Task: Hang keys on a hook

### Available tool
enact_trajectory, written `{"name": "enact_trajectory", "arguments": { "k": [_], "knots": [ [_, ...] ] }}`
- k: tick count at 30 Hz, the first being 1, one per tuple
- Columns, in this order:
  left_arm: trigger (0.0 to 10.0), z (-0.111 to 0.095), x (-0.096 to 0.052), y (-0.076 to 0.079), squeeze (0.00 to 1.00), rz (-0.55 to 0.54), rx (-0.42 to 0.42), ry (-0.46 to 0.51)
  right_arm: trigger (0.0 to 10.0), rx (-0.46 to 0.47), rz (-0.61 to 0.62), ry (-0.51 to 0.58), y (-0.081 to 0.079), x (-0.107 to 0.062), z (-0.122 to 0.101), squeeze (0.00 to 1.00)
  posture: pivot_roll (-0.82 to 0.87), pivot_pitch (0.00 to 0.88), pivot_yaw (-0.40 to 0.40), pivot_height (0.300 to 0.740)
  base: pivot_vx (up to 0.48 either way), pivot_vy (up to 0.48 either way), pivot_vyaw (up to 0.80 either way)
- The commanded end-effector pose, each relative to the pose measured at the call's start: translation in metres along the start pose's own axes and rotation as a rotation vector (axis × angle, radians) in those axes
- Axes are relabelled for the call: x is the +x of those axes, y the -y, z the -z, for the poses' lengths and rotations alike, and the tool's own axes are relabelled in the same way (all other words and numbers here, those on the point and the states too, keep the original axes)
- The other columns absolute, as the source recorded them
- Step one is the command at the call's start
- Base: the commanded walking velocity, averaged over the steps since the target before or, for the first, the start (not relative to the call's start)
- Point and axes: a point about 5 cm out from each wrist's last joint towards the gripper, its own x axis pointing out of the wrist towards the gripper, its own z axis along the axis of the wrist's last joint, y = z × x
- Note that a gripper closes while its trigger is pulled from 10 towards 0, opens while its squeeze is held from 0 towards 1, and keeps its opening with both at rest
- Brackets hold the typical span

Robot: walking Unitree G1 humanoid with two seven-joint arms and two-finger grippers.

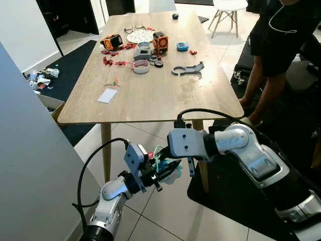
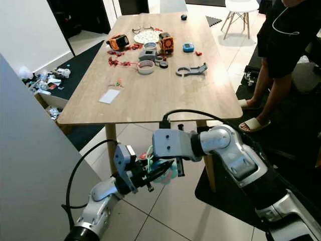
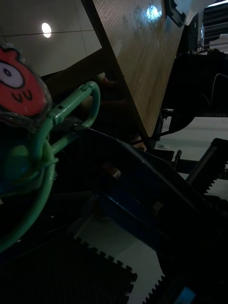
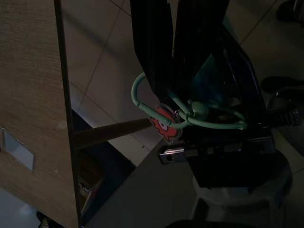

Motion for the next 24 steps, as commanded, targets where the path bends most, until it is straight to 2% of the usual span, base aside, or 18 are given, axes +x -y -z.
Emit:
{"name": "enact_trajectory", "arguments": {
  "k": [1, 3, 4, 5, 6, 21, 24],
  "knots": [
    [10.0, 0.004, -0.005, 0.002, 0.00, 0.017, -0.006, -0.016, 0.0, 0.010, 0.094, -0.086, 0.012, -0.011, 0.011, 0.00, -0.13, 0.068, 0.063, 0.740, 0.000, 0.000, 0.00],
    [10.0, 0.004, -0.005, 0.002, 0.00, 0.016, -0.010, -0.017, 0.0, 0.009, 0.096, -0.085, 0.012, -0.011, 0.011, 0.00, -0.13, 0.068, 0.063, 0.740, 0.000, 0.000, 0.00],
    [10.0, 0.005, -0.004, 0.002, 0.24, 0.019, -0.023, -0.020, 0.0, 0.008, 0.097, -0.082, 0.012, -0.011, 0.011, 0.00, -0.13, 0.068, 0.063, 0.740, 0.000, 0.000, 0.00],
    [10.0, 0.005, -0.004, 0.002, 0.24, 0.019, -0.023, -0.020, 0.0, 0.008, 0.097, -0.082, 0.012, -0.011, 0.011, 0.00, -0.13, 0.068, 0.063, 0.740, 0.000, 0.000, 0.00],
    [10.0, 0.006, -0.004, 0.003, 1.00, 0.027, -0.042, -0.023, 0.0, 0.004, 0.100, -0.076, 0.012, -0.011, 0.010, 0.00, -0.13, 0.068, 0.063, 0.740, 0.000, 0.000, 0.00],
    [10.0, 0.010, -0.006, 0.002, 1.00, 0.022, -0.064, -0.040, 0.0, -0.019, 0.110, -0.050, 0.014, -0.008, 0.007, 0.00, -0.13, 0.063, 0.063, 0.740, 0.000, 0.000, 0.00],
    [10.0, 0.016, -0.011, -0.003, 1.00, -0.024, -0.073, -0.069, 0.0, -0.023, 0.112, -0.050, 0.014, -0.008, 0.007, 0.00, -0.13, 0.056, 0.064, 0.740, 0.000, 0.000, 0.00]
  ]
}}
